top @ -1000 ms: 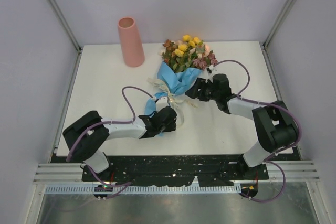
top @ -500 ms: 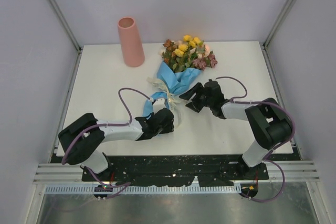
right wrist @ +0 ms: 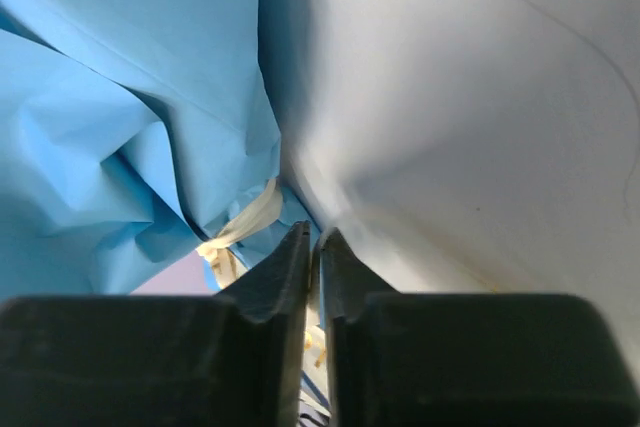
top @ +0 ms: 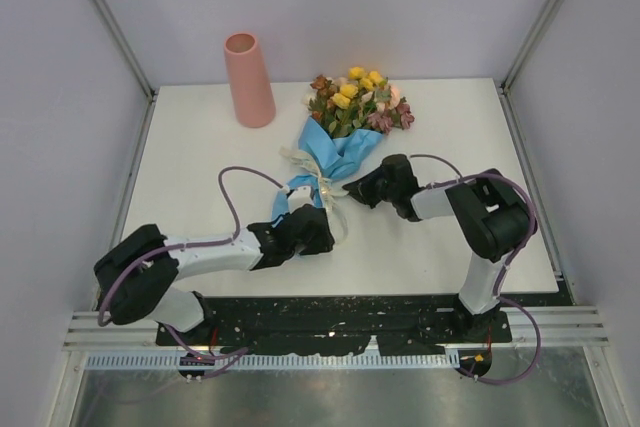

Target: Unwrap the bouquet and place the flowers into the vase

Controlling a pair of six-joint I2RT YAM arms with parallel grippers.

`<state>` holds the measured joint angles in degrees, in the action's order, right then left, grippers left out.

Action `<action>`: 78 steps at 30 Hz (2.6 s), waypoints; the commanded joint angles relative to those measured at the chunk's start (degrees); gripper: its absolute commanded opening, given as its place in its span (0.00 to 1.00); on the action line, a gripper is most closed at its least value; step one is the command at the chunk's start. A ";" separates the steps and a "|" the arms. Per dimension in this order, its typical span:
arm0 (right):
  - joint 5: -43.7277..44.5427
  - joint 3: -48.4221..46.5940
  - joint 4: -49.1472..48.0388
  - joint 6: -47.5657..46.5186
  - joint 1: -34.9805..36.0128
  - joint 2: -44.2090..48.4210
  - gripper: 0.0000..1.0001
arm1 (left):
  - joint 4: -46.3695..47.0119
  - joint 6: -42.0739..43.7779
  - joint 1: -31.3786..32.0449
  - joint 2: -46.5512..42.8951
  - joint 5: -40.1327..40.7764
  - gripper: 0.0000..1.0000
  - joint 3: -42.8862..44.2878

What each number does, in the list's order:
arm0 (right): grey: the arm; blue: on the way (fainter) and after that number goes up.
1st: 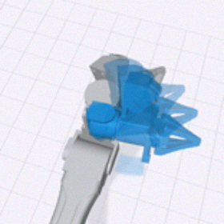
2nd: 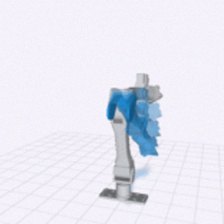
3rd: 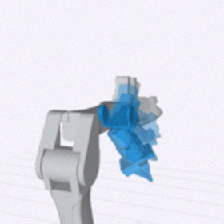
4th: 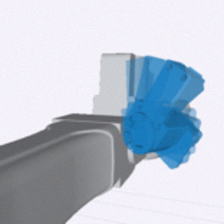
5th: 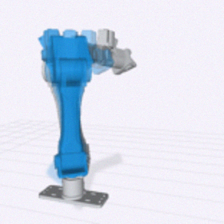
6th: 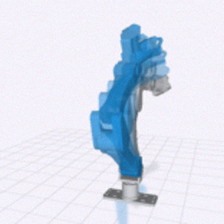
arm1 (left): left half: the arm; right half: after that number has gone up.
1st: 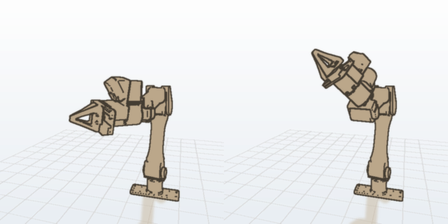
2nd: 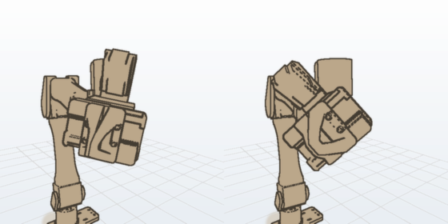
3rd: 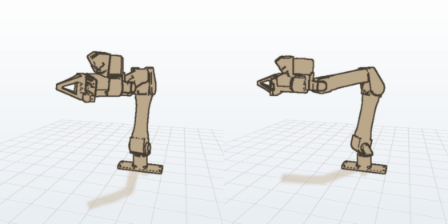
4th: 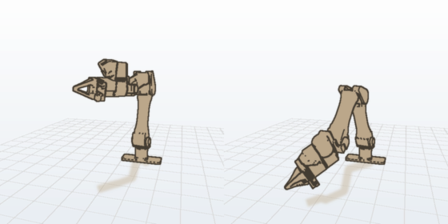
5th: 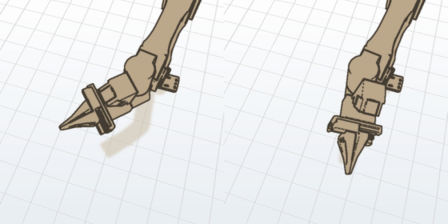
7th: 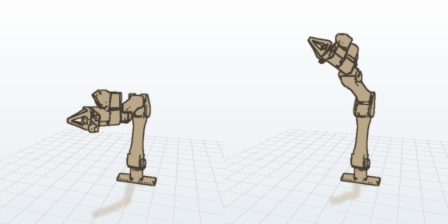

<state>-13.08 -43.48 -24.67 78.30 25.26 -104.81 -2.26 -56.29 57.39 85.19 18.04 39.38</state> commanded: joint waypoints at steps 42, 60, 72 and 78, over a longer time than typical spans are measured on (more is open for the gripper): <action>-0.98 7.10 1.37 -22.05 -5.74 14.99 0.05 | 9.72 -21.04 -39.37 16.40 -26.13 0.66 21.27; 0.43 6.57 3.31 -23.72 -5.75 15.17 0.05 | 19.13 -33.00 -37.96 28.18 -26.92 0.62 23.46; 0.95 6.83 3.40 -23.72 -6.27 15.34 0.05 | 24.58 -35.38 -37.17 29.07 -25.16 0.20 22.24; 2.44 6.48 5.94 -22.49 -8.02 15.87 0.05 | 31.79 -34.15 -37.26 26.35 -22.62 0.00 17.76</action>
<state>-13.13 -35.14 -20.21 55.68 18.83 -91.07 22.26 -91.11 20.03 114.26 -7.14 60.10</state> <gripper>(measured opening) 0.060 0.013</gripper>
